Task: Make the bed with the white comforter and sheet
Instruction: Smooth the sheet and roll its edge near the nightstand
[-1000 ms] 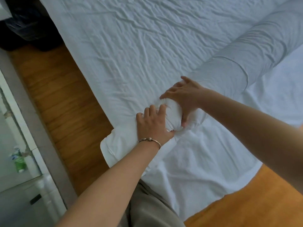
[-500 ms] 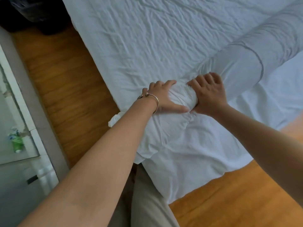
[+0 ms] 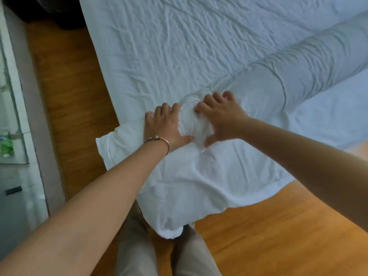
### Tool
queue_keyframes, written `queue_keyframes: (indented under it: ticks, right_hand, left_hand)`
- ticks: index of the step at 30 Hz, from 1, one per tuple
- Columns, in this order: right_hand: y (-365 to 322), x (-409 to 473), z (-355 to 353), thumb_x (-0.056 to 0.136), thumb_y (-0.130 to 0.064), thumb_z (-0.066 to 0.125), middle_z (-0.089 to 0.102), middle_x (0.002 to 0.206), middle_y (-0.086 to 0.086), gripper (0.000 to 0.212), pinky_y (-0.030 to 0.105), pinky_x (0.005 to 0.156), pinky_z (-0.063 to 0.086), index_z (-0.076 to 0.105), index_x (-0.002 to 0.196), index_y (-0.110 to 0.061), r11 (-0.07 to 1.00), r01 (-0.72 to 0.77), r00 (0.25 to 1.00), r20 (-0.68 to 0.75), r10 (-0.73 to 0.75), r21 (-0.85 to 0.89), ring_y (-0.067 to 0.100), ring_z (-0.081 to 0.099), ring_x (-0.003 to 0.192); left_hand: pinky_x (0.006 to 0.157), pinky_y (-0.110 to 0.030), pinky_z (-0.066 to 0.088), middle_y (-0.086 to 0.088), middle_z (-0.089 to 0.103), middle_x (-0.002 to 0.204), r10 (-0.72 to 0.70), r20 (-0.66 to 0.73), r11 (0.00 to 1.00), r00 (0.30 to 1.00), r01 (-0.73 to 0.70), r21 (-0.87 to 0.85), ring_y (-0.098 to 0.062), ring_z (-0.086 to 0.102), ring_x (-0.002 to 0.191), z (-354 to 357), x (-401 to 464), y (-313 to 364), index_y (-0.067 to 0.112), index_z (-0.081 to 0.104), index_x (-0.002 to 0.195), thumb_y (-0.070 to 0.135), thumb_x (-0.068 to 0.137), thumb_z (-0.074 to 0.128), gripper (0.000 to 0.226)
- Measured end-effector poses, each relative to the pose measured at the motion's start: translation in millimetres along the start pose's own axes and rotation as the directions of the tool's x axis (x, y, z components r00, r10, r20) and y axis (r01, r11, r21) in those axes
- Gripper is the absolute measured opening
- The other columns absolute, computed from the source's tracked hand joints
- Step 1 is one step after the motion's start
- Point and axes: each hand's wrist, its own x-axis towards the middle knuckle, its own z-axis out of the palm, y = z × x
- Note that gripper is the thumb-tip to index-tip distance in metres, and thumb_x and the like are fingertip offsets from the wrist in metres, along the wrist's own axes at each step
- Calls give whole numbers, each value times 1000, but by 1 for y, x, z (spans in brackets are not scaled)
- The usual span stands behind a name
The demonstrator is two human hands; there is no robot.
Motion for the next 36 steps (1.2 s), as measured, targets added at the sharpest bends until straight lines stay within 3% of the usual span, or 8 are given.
queue_keyframes:
  ticks: [7, 12, 16, 20, 26, 29, 32, 36]
  right_hand:
    - [10, 21, -18, 29, -88, 69, 35, 151, -4, 136, 46, 114, 15, 21, 147, -42, 993, -7, 966, 257, -22, 115, 22, 32, 138]
    - [-11, -23, 18, 24, -82, 73, 56, 107, -1, 113, 43, 100, 28, 52, 118, -23, 990, -98, 994, -34, 102, 102, 25, 52, 103]
    - [-29, -49, 43, 15, -79, 76, 56, 87, -1, 104, 39, 89, 29, 60, 98, -18, 960, -216, 949, -192, 249, 176, 24, 56, 83]
    - [-45, -77, 62, 23, -76, 81, 55, 83, -1, 98, 40, 88, 32, 55, 97, -19, 943, -253, 891, -329, 314, 217, 21, 47, 84]
    - [-45, -108, 69, 32, -66, 86, 57, 91, 4, 94, 41, 85, 30, 53, 104, -15, 988, -138, 913, -380, 152, 64, 24, 48, 86]
    - [-22, -103, 29, 34, -78, 78, 55, 100, 6, 99, 39, 81, 33, 57, 108, -16, 997, 16, 981, -194, -2, 73, 27, 52, 90]
    - [-8, -78, -2, 40, -85, 71, 38, 142, 2, 118, 46, 108, 22, 35, 140, -34, 986, -40, 991, 129, 18, 164, 27, 36, 131]
    - [-31, -76, 10, 43, -77, 76, 24, 155, -5, 130, 55, 116, 1, 11, 149, -42, 986, -118, 957, 278, 81, 118, 24, 20, 144]
  left_hand:
    - [91, -42, 32, -3, 50, 104, 89, -255, 996, 963, -90, 10, -27, 51, 98, 25, -36, 10, 24, 43, 124, 67, 53, 73, 88]
    - [98, -39, 27, 1, 49, 108, 122, -213, 991, 969, -131, -29, -23, 49, 105, 24, -58, 17, 27, 42, 127, 79, 48, 66, 97]
    - [106, -37, 26, 8, 42, 132, 68, 28, 981, 997, -62, -182, -17, 38, 126, -9, -51, 9, 36, 29, 140, 88, 50, 58, 108]
    - [109, -44, 27, 6, 39, 143, 34, 257, 999, 966, -30, -20, -20, 37, 132, -14, -38, 15, 40, 18, 145, 94, 40, 54, 123]
    - [88, -40, 32, 3, 48, 104, 37, -68, 997, 997, -32, 71, -23, 50, 99, 27, -84, 36, 35, 46, 122, 86, 43, 55, 95]
    - [86, -41, 30, 0, 50, 99, 74, -205, 996, 976, -61, 68, -24, 51, 92, 41, -97, 41, 32, 45, 119, 81, 45, 63, 91]
    - [86, -41, 31, -3, 52, 100, 85, -252, 994, 964, -67, 81, -26, 50, 90, 44, -105, 42, 29, 47, 122, 80, 49, 64, 90]
    - [94, -42, 28, -1, 47, 115, 88, -68, 990, 994, -80, 113, -24, 45, 104, 33, -115, 48, 30, 37, 134, 80, 52, 61, 99]
